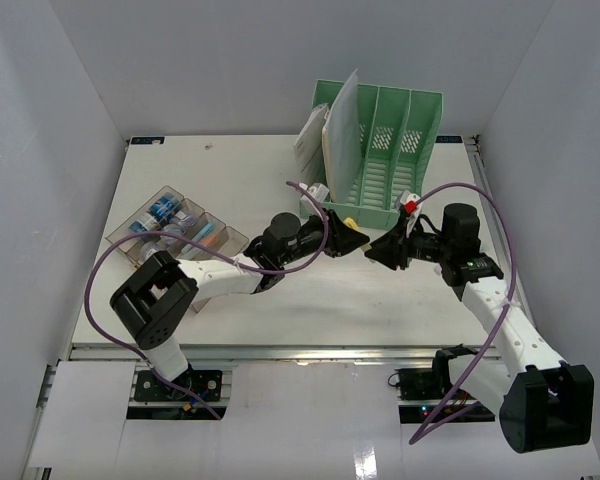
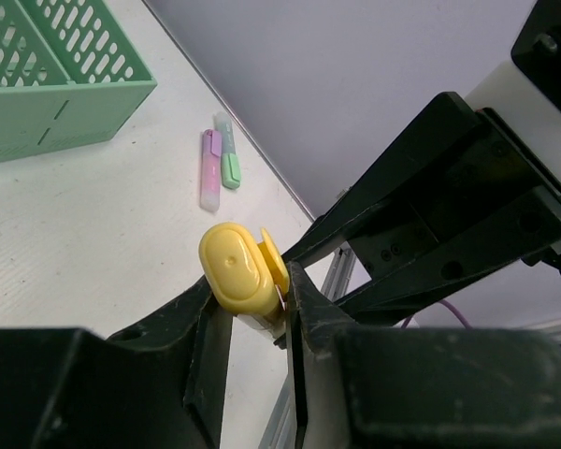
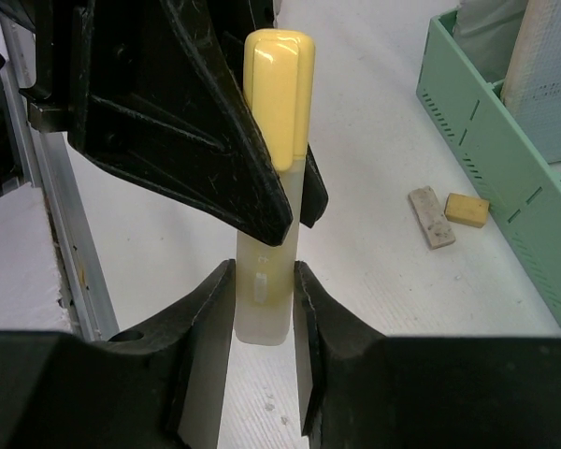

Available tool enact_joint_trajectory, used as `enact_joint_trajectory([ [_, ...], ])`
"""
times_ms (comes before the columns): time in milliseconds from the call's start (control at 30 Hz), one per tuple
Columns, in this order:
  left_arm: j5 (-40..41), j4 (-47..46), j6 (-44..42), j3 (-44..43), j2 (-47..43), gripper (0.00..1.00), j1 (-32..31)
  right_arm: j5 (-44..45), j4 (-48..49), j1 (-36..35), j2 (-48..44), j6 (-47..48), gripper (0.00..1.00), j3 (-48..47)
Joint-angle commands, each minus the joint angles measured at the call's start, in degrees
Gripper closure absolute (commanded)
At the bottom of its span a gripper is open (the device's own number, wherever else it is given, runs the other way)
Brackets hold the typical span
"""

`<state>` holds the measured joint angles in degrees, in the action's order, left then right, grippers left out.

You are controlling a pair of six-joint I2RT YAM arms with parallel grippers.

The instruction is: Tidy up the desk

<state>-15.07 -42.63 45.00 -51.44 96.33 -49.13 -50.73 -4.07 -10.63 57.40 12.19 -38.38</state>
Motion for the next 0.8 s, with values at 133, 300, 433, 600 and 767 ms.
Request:
enact_joint_trajectory([
  [133,-0.86,4.8,-5.01,-3.58,-0.97,0.9,-0.35,-3.14,2.6,-0.62,-2.82,4.44,0.28,2.07],
  [300,2.09,15.82,-10.77,-4.23,-3.57,0.92,0.29,-1.71,-1.3,-0.26,-3.54,10.62,0.11,0.95],
  [433,5.58,28.97,-15.75,-3.93,-8.23,0.94,3.17,-2.16,-6.4,1.93,-4.33,16.89,0.09,-0.38],
  [600,11.24,51.37,-25.07,-4.66,-17.73,0.95,11.02,-2.87,-9.06,4.08,-5.69,19.92,0.1,-0.41],
  [767,24.59,67.38,-32.78,-8.73,-26.03,0.95,17.21,-1.81,-10.34,4.88,-4.91,20.42,0.1,-0.75],
])
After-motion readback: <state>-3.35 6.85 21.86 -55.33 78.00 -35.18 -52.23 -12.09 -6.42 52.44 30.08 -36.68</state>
